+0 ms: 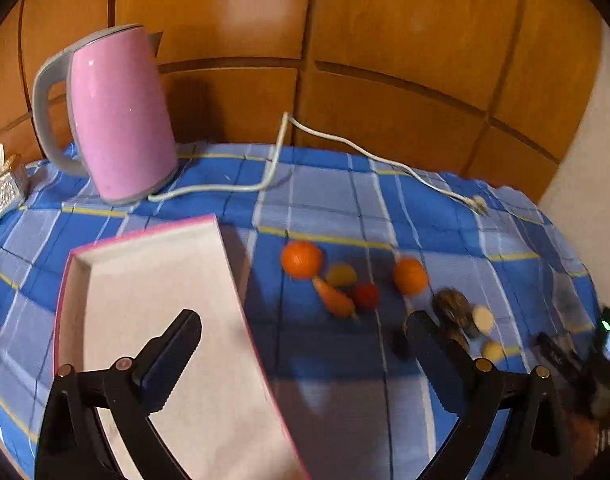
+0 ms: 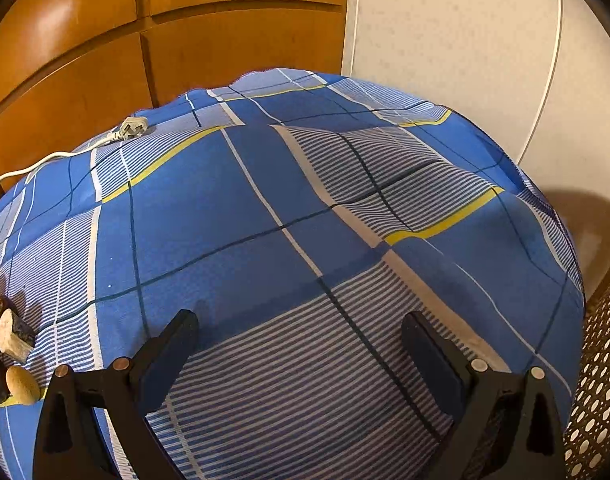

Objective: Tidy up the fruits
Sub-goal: 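Reach the left tool to the orange and close its fingers on it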

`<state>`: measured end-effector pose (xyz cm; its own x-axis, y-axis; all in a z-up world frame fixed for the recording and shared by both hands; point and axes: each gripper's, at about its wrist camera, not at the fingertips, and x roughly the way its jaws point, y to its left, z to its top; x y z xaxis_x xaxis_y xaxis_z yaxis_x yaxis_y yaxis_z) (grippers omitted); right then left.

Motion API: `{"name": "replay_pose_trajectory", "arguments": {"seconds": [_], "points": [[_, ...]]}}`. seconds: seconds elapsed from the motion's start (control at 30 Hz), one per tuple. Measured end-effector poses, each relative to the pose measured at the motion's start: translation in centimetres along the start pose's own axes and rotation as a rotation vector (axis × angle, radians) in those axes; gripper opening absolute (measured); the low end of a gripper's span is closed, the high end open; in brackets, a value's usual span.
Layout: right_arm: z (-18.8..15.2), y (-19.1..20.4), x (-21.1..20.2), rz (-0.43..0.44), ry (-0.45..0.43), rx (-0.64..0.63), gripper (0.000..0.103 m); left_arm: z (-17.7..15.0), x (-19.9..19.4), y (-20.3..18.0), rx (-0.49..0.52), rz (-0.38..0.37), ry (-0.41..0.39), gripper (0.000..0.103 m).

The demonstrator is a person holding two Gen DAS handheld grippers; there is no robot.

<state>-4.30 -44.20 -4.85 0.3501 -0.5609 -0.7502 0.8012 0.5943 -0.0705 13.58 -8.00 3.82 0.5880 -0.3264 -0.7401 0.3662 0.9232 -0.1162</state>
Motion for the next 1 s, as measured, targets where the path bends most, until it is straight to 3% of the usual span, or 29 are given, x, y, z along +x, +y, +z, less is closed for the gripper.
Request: {"name": "replay_pose_trajectory", "arguments": {"seconds": [0.13, 0.2, 0.37, 0.6, 0.77, 1.0], "points": [[-0.1, 0.0, 0.0, -0.001, -0.003, -0.001, 0.103, 2.0, 3.1, -0.3, 0.022, -0.013, 0.047, 0.094], [-0.1, -0.1, 0.0, 0.000, -0.003, 0.002, 0.103, 2.8, 4.9, -0.4, 0.038, -0.011, 0.075, 0.081], [-0.1, 0.0, 0.0, 0.000, -0.004, 0.003, 0.103, 3.8, 8.7, -0.4, 0.041, -0.010, 0.145, 0.061], [-0.1, 0.1, 0.1, -0.007, -0.007, -0.002, 0.103, 4.0, 12.7, -0.2, 0.022, -0.018, 0.236, 0.043], [-0.1, 0.1, 0.1, -0.007, -0.006, -0.004, 0.103, 3.6, 11.3, 0.8, -0.030, -0.050, 0.205, 0.039], [-0.1, 0.0, 0.1, -0.006, -0.007, -0.005, 0.103, 3.0, 3.3, 2.8, -0.056, -0.076, 0.057, 0.040]]}}
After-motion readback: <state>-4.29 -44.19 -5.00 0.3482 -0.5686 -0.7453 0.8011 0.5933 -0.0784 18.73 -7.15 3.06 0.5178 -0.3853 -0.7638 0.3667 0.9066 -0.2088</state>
